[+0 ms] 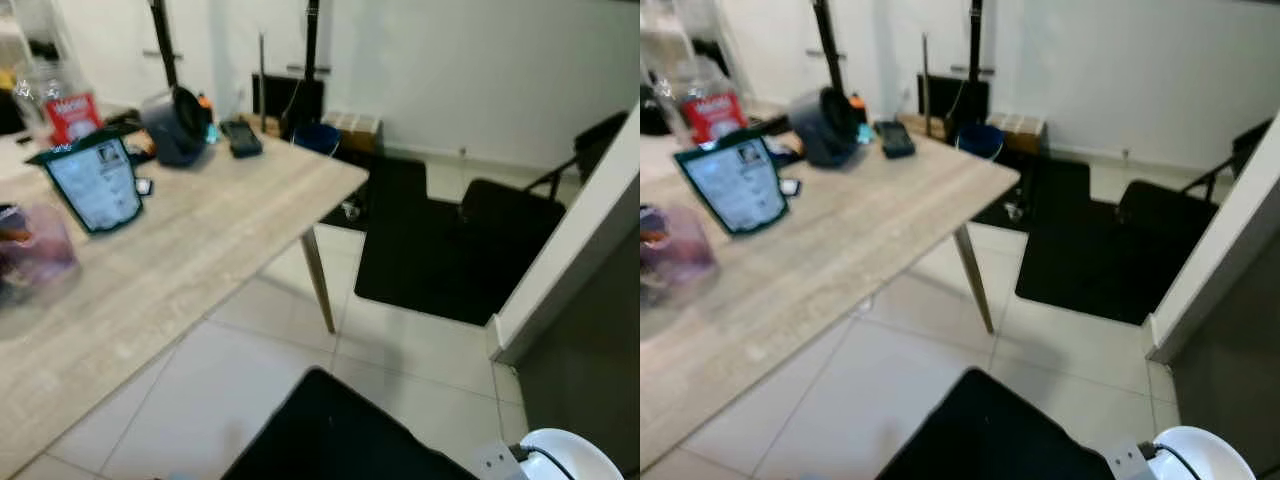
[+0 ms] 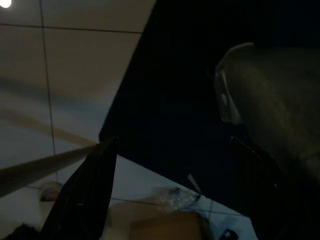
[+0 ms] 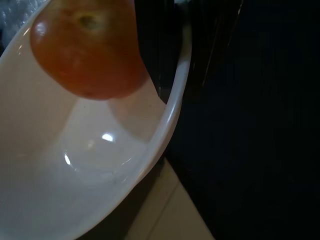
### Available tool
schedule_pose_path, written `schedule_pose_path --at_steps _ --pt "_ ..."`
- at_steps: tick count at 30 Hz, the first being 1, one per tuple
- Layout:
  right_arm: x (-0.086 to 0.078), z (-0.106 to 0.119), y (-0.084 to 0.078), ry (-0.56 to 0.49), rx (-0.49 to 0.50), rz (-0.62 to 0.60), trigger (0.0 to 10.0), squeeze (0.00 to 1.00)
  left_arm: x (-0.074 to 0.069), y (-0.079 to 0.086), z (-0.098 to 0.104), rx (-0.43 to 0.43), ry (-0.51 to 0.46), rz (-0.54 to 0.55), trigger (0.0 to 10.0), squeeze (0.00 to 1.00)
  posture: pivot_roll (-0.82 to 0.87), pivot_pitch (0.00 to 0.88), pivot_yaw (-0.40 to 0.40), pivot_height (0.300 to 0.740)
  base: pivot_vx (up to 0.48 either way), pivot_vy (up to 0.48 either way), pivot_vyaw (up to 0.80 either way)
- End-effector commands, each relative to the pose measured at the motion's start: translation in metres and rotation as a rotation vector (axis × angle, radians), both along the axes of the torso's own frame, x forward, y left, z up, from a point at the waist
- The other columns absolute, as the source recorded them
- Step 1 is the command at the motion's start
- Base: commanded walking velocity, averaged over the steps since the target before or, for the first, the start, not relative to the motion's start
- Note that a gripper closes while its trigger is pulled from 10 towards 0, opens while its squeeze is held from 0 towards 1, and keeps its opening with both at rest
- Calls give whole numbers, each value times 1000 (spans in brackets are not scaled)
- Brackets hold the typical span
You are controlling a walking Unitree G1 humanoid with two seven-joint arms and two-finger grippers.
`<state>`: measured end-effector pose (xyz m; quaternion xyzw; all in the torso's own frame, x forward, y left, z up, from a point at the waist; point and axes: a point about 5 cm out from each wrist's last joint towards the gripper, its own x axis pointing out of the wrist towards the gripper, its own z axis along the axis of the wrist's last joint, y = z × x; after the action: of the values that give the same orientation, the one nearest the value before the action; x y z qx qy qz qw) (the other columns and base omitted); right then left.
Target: Restocking fridge
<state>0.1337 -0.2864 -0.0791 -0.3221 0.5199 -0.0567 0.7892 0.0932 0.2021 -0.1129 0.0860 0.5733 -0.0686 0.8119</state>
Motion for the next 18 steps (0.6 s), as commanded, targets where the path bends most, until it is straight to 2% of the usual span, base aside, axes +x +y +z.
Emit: schedule_pose_path --at_steps 1,16,18 --pt "5 2 -2 -10 -13 12 10000 0 -12 -16 -5 -52 52 -23 10000 0 -26 0 -26 740 0 -458 0" --pt "3 2 -3 -3 -11 6 10000 0 -12 -17 -5 -55 52 -23 10000 0 -33 0 -27 740 0 -455 0" --pt "2 2 -3 1 -8 0 10000 0 -11 -17 -5 -55 49 -14 10000 0 -32 0 -29 740 0 -262 -775"
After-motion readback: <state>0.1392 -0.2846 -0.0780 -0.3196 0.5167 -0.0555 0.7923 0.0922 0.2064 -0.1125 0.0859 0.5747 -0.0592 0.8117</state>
